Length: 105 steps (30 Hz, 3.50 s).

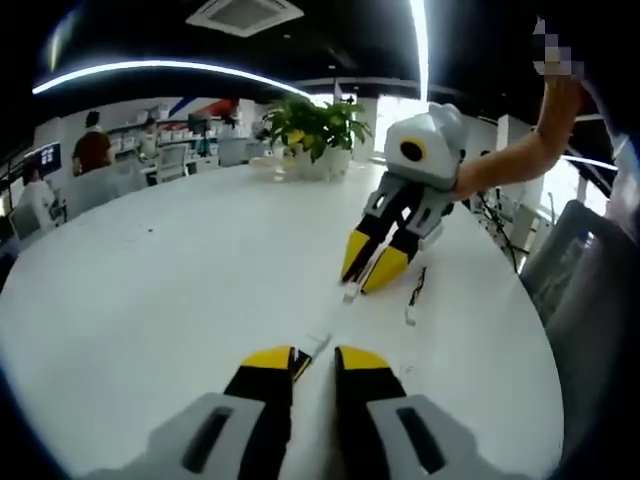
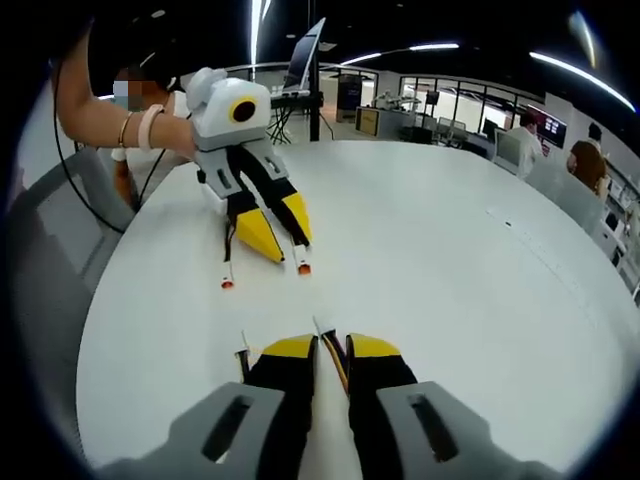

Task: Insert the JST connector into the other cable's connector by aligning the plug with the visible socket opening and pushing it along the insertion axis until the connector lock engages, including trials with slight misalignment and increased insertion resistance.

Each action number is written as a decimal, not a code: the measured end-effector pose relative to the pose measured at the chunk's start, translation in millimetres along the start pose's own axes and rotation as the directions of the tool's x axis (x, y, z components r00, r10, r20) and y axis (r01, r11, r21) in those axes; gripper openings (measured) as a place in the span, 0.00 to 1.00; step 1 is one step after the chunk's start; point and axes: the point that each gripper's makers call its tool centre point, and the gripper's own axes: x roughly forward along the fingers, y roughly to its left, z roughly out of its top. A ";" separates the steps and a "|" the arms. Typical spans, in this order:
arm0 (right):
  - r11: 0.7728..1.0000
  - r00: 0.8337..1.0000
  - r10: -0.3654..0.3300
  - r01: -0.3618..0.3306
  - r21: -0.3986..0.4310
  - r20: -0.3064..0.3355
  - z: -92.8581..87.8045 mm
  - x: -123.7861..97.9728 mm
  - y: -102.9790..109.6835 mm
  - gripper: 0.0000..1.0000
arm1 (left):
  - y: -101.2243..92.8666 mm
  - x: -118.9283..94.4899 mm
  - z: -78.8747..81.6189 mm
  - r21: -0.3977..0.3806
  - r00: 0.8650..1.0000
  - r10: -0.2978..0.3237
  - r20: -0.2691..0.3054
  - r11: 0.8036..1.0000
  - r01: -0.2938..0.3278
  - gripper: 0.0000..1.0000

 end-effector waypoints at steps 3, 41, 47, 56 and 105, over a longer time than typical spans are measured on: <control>1.000 1.000 0.002 -0.002 0.001 -0.003 -1.2 0.8 -0.5 0.09 | 3.9 0.9 -2.1 0.017 1.000 0.002 -0.008 1.000 -0.001 0.09; 0.999 0.998 0.039 -0.038 -0.029 0.041 9.9 12.0 3.6 0.05 | 5.9 6.1 -3.1 0.146 0.999 -0.051 -0.020 0.988 0.053 0.00; 0.996 0.996 0.067 -0.065 -0.053 0.054 14.4 13.6 8.8 0.04 | 3.8 7.6 -4.0 0.119 0.995 -0.092 -0.028 0.988 0.094 0.00; 0.989 0.993 0.113 -0.109 -0.098 0.041 16.2 20.7 19.8 0.04 | -9.7 9.5 -0.3 0.126 0.987 -0.154 -0.043 0.979 0.158 0.00; 0.976 0.975 0.212 -0.207 -0.070 0.067 22.6 20.9 33.5 0.04 | -24.8 6.9 2.1 0.137 0.973 -0.223 -0.058 0.964 0.229 0.00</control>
